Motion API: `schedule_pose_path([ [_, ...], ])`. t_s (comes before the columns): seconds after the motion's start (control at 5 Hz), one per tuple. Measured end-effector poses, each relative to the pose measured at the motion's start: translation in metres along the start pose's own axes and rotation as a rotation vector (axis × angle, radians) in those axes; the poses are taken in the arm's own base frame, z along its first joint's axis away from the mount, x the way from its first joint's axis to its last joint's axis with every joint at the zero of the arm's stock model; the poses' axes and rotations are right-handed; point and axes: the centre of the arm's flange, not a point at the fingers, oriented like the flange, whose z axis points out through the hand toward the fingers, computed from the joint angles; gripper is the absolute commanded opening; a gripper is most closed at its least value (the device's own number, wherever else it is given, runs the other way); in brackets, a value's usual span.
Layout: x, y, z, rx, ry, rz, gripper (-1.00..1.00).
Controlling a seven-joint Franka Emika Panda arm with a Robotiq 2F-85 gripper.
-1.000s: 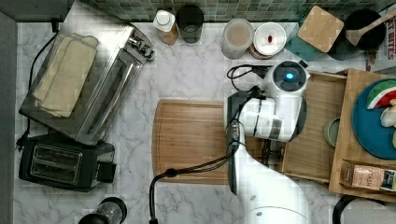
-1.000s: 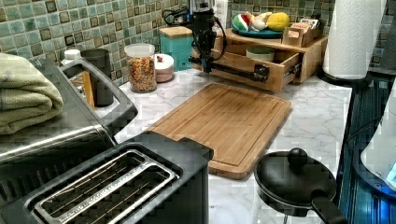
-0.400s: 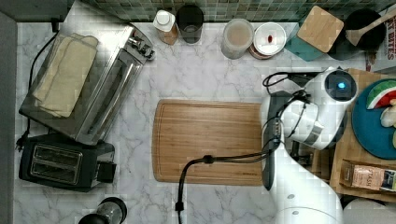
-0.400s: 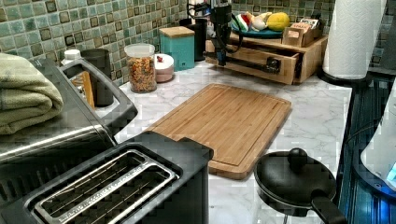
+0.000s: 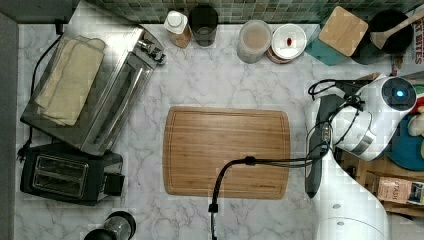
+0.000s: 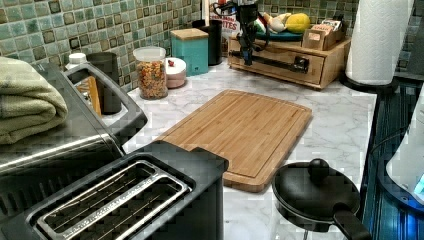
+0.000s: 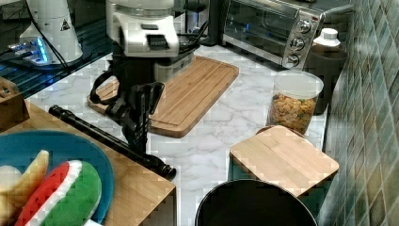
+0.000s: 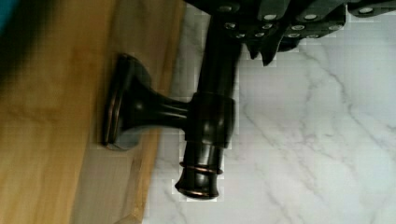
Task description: Close the drawer.
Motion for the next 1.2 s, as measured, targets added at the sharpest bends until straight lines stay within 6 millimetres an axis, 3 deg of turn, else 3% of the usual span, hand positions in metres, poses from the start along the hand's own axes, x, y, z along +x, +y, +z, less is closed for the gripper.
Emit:
schedule_pose_path([
  [1.2,-0.0056,-0.0085,-0.0003,-0.037,0.031,-0.027,-1.0],
])
